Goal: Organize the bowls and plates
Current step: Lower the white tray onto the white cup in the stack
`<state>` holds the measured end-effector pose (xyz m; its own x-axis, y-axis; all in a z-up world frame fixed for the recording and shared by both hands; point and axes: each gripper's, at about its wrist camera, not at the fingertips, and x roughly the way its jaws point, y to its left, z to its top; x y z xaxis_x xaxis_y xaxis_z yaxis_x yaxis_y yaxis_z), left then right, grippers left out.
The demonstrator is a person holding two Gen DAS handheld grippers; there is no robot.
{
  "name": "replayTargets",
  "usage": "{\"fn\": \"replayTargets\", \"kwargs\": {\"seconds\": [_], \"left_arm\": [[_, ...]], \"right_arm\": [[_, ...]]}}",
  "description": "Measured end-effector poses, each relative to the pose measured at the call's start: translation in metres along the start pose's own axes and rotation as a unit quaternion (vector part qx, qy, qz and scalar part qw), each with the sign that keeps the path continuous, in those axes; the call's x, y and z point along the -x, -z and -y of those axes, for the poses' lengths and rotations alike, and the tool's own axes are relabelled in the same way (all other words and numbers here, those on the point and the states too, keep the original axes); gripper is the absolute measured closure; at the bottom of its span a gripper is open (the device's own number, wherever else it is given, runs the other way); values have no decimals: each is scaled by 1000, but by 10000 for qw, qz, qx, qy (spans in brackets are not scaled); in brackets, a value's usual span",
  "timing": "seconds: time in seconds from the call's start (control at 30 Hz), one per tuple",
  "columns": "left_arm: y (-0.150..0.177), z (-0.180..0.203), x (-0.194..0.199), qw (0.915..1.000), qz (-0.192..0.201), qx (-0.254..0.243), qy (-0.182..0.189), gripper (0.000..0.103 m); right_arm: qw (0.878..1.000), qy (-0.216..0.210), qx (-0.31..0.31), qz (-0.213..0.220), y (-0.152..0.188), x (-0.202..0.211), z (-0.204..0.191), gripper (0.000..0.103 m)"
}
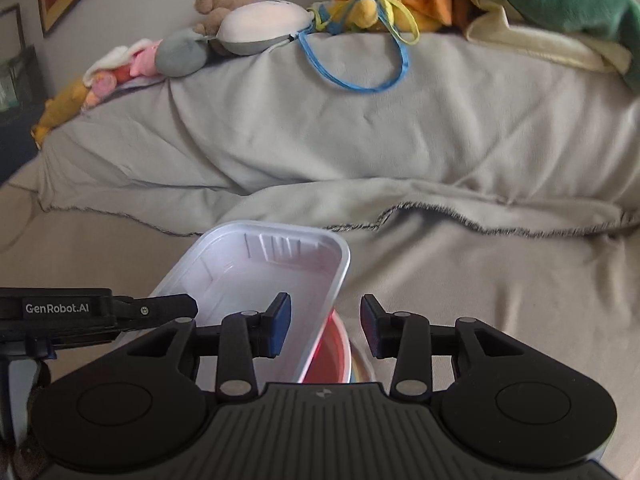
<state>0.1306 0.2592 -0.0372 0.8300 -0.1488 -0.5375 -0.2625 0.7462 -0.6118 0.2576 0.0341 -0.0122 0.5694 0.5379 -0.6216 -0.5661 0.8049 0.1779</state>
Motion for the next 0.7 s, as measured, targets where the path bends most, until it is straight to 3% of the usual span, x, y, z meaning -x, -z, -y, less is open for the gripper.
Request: {"fn": "replayTargets", "kwargs": {"seconds": [0.17, 0.27, 0.5, 0.7], "left_arm": [[8, 0, 19, 9998, -140, 33, 161, 81], [12, 8, 17, 9993, -301, -32, 226, 82], [24, 15, 24, 9994, -136, -306, -79, 82], [27, 14, 28, 9992, -144, -351, -112, 82]], "right_arm": [[9957, -599, -613, -356, 20, 11, 16, 63], [9940, -801, -600, -434, 25, 14, 9, 63], [9979, -577, -116, -282, 31, 23, -11, 64], [9990, -346, 142, -228, 36, 24, -18, 65]]}}
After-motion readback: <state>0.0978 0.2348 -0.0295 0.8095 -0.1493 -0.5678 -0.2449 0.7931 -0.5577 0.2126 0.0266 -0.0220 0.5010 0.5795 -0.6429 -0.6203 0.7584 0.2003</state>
